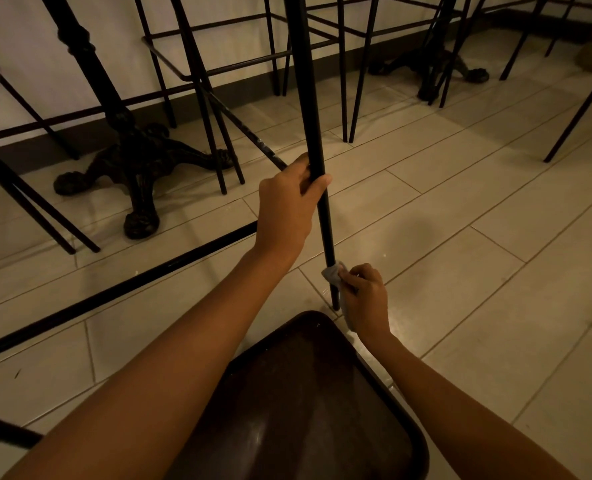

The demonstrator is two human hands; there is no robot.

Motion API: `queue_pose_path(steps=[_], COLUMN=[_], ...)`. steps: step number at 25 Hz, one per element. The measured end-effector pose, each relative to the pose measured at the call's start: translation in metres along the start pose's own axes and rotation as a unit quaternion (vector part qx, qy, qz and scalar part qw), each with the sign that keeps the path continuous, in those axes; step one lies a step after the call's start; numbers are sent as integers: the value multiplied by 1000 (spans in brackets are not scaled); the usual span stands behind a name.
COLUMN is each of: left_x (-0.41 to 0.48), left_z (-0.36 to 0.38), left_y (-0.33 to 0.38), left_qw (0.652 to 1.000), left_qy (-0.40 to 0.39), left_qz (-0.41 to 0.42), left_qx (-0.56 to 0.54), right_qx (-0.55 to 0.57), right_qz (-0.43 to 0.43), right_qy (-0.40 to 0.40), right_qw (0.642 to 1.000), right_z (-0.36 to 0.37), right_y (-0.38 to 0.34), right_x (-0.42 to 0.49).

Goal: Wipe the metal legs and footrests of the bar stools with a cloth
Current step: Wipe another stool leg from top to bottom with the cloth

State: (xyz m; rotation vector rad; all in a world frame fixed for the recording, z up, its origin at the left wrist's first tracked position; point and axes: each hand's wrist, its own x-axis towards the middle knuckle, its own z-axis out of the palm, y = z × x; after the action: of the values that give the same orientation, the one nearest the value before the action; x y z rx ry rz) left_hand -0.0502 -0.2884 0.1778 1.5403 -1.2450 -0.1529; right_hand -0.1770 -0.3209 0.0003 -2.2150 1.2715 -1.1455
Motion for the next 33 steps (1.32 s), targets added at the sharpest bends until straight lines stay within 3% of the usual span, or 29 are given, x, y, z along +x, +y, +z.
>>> queue_pose_path(steps=[5,18,24,33], left_x=[0,0,0,-1], left_z=[0,0,1,2], left_y=[-1,-1,-2,-3], left_qw=[1000,1000,1000,1000], left_qy=[-1,4,7,16], left_qz=[-2,7,7,14], left_qx=[-5,-12,-8,-6], right_qx=[60,8,46,5], right_qz=[12,23,51,79], right_qy=[36,-28,17,-69], right_qw=[997,999,997,995], right_z=[0,12,9,22], right_y=[-7,10,4,21], right_x=[-2,-9,-11,-15])
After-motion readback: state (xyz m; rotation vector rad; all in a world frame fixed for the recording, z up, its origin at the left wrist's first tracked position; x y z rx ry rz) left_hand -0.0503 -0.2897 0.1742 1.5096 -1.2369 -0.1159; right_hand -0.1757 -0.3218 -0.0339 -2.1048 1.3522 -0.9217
